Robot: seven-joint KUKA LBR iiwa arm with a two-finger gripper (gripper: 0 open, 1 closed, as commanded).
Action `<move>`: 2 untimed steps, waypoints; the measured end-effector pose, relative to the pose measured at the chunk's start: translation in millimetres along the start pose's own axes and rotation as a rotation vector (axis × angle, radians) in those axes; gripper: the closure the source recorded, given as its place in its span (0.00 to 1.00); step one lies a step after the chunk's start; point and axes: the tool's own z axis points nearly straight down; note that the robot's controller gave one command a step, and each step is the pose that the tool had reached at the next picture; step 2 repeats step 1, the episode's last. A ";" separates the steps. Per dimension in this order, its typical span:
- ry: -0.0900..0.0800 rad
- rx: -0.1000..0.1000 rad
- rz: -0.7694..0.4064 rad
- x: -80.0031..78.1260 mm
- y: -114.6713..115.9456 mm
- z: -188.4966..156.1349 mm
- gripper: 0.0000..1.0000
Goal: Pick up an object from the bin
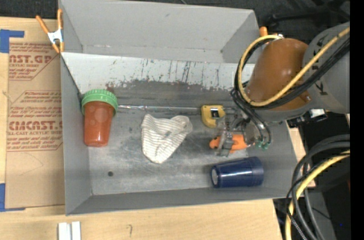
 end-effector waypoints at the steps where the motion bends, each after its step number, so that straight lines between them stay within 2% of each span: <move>1: 0.012 0.000 0.001 8.3 5.5 -43.6 1.00; 2: 0.012 0.000 0.001 8.3 5.5 -43.6 1.00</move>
Offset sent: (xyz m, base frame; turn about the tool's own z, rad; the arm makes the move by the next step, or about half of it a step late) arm -0.0074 0.0155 0.0982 -0.0638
